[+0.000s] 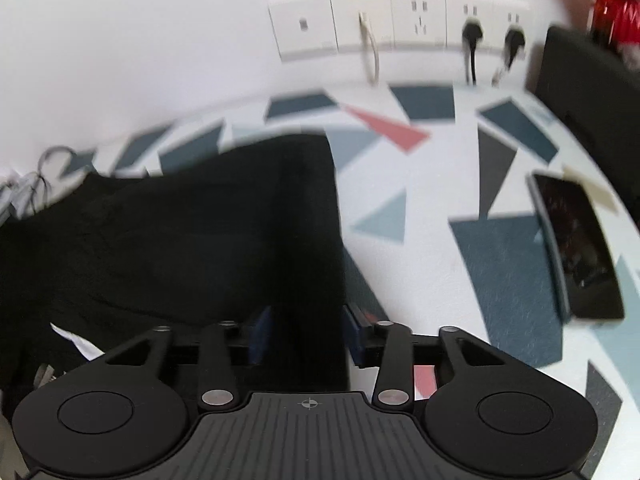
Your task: Fold clothes
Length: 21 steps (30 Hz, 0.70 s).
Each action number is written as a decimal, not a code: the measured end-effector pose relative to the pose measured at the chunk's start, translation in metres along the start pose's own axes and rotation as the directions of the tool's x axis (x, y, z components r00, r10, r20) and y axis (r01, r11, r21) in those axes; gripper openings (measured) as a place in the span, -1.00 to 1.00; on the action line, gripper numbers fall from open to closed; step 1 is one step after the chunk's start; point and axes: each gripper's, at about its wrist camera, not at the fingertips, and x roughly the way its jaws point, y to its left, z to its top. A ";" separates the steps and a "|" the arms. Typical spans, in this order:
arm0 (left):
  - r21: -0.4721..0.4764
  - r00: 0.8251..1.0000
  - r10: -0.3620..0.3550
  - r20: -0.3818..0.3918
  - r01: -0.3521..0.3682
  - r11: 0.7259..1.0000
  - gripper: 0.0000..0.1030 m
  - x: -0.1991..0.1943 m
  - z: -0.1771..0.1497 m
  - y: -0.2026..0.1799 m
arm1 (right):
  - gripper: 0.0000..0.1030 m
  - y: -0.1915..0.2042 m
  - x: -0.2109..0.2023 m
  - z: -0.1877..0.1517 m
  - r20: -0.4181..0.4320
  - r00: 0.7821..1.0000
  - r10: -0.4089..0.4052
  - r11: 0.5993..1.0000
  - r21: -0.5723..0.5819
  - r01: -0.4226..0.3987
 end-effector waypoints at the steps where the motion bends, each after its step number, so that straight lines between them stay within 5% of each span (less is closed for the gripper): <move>1: -0.089 0.998 0.032 0.047 -0.028 0.996 0.58 -0.019 -0.003 0.027 | -0.14 0.000 -0.005 0.003 0.015 1.000 0.004 1.000 0.015 -0.004; 5: -0.399 0.978 0.173 0.115 -0.114 0.910 0.61 -0.062 -0.023 0.120 | -0.13 0.005 -0.015 0.015 0.048 0.999 0.023 0.998 0.058 -0.026; 7: -0.514 0.979 0.194 0.064 -0.134 0.847 0.61 -0.062 -0.034 0.156 | -0.13 0.013 -0.013 0.017 0.040 0.999 0.017 0.998 0.058 -0.019; 10: -0.578 0.988 0.150 0.039 -0.100 0.810 0.61 -0.054 -0.052 0.175 | -0.13 0.028 -0.007 0.019 0.017 1.000 0.017 0.998 0.056 -0.018; 15: -0.578 0.995 0.102 0.018 -0.073 0.813 0.62 -0.029 -0.064 0.177 | -0.13 0.060 0.000 0.024 0.004 1.000 0.030 1.000 0.010 -0.030; 21: -0.514 0.992 0.101 0.082 -0.044 0.857 0.68 -0.008 -0.046 0.173 | -0.13 0.086 0.001 0.032 0.008 0.999 0.044 0.999 -0.027 -0.044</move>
